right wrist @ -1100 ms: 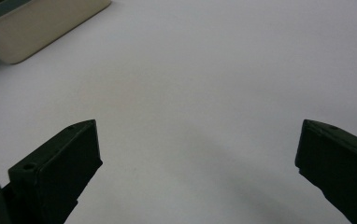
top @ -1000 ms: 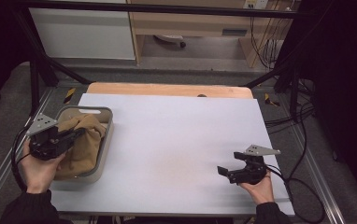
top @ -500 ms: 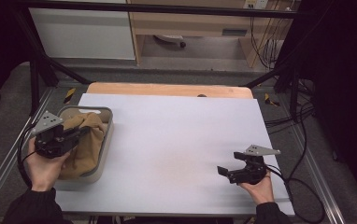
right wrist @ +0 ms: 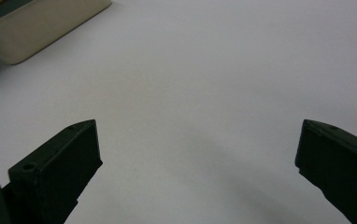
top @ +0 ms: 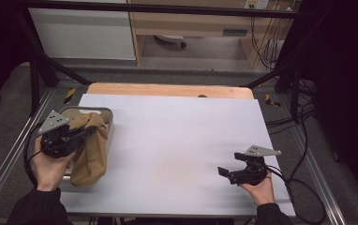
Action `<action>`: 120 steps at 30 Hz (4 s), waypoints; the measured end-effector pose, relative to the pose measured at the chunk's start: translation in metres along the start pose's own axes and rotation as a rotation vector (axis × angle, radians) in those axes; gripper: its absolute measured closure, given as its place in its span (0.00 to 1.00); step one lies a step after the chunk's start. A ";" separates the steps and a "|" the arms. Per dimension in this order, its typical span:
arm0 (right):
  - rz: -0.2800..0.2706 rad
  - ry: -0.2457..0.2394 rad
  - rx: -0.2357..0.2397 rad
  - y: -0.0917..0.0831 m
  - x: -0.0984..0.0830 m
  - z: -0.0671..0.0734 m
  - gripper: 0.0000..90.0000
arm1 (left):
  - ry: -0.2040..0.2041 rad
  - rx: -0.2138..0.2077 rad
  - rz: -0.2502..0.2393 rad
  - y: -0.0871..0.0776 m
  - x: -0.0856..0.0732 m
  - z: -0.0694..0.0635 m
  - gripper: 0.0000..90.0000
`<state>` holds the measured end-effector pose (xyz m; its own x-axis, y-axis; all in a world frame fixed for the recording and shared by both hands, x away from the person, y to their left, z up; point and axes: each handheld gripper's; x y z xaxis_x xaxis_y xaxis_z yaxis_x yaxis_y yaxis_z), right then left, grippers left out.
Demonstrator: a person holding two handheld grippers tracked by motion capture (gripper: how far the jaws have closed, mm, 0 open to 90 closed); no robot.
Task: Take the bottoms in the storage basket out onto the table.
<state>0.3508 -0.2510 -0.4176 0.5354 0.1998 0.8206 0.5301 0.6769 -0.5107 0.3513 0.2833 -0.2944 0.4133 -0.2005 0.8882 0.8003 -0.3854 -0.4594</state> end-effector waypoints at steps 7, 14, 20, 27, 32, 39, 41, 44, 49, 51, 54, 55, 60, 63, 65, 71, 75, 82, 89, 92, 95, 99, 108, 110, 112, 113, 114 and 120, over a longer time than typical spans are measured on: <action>0.000 -0.001 0.000 0.000 0.000 0.000 0.01 | 0.010 -0.009 0.000 0.003 0.003 -0.006 0.93; -0.001 0.001 0.000 0.000 0.000 0.000 0.01 | 0.016 -0.012 -0.001 0.006 0.004 -0.009 0.93; -0.001 0.000 0.000 0.000 0.000 0.000 0.01 | 0.025 -0.015 0.003 0.009 0.005 -0.013 0.93; 0.000 0.000 0.000 0.000 0.000 0.000 0.01 | 0.033 -0.021 0.005 0.011 0.006 -0.018 0.93; -0.001 0.000 0.000 0.000 0.000 0.000 0.01 | 0.039 -0.026 0.005 0.013 0.008 -0.021 0.93; -0.001 0.001 0.001 0.000 0.000 0.000 0.01 | 0.049 -0.036 0.008 0.016 0.010 -0.026 0.93; -0.001 0.000 0.000 0.000 0.000 0.000 0.01 | 0.053 -0.038 0.008 0.017 0.010 -0.028 0.93; -0.002 0.001 0.001 0.000 0.000 0.000 0.01 | 0.055 -0.041 0.009 0.018 0.010 -0.030 0.93; -0.002 0.001 0.001 0.000 0.000 0.000 0.01 | 0.059 -0.046 0.010 0.020 0.011 -0.032 0.93; -0.002 0.001 0.001 0.000 0.000 0.000 0.01 | 0.059 -0.048 0.010 0.021 0.011 -0.033 0.93; -0.003 0.002 0.002 0.000 0.000 0.000 0.01 | 0.060 -0.051 0.012 0.022 0.012 -0.034 0.93; -0.003 0.001 0.001 0.000 0.000 0.000 0.01 | 0.060 -0.050 0.011 0.022 0.012 -0.035 0.93; -0.003 0.002 0.002 0.000 0.000 0.000 0.01 | 0.065 -0.054 0.009 0.024 0.013 -0.037 0.93; -0.005 -0.001 0.001 0.000 0.000 0.000 0.01 | 0.068 -0.060 0.007 0.025 0.014 -0.040 0.93; -0.004 0.000 0.001 -0.001 0.000 0.000 0.01 | 0.068 -0.067 0.002 0.025 0.015 -0.041 0.93; -0.003 0.000 0.001 -0.001 0.000 0.000 0.01 | 0.082 -0.085 0.000 0.028 0.019 -0.049 0.93; -0.004 -0.002 0.001 -0.001 0.000 0.000 0.01 | 0.089 -0.101 0.009 0.034 0.020 -0.054 0.93; -0.004 0.000 0.001 -0.001 0.000 0.000 0.01 | 0.104 -0.112 0.019 0.041 0.020 -0.063 0.93; -0.003 -0.002 0.001 -0.001 0.000 0.000 0.01 | 0.105 -0.123 0.024 0.048 0.020 -0.069 0.93; -0.003 -0.004 0.001 -0.001 0.000 0.000 0.01 | 0.109 -0.124 0.028 0.051 0.021 -0.072 0.93; -0.001 0.000 0.001 -0.001 0.000 0.000 0.01 | 0.107 -0.129 0.029 0.052 0.022 -0.074 0.93; -0.003 -0.002 0.001 -0.001 0.000 0.000 0.01 | 0.112 -0.135 0.031 0.055 0.023 -0.078 0.93; 0.001 -0.003 0.000 0.000 0.000 0.000 0.01 | 0.118 -0.157 0.031 0.062 0.025 -0.089 0.93; 0.002 -0.004 0.000 0.000 0.000 0.000 0.01 | 0.123 -0.160 0.031 0.064 0.026 -0.092 0.93; 0.001 -0.005 0.000 0.000 0.000 0.000 0.01 | 0.120 -0.167 0.029 0.065 0.027 -0.095 0.93; 0.001 -0.005 0.000 0.000 0.000 0.000 0.01 | 0.119 -0.170 0.027 0.066 0.027 -0.096 0.93; 0.001 -0.003 0.000 -0.001 0.000 0.000 0.01 | 0.122 -0.174 0.030 0.067 0.028 -0.098 0.93; 0.001 -0.006 0.000 0.000 0.000 0.000 0.01 | 0.127 -0.187 0.031 0.071 0.029 -0.104 0.93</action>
<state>0.3506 -0.2514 -0.4175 0.5320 0.2054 0.8215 0.5293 0.6766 -0.5119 0.3751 0.1565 -0.3015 0.3689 -0.3223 0.8718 0.6888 -0.5350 -0.4892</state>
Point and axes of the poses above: each handheld gripper's, and its own axes: y roughly forward along the jaws, x roughly out of its top, z roughly to its left, and after that the axes turned 2 degrees about x, right-handed
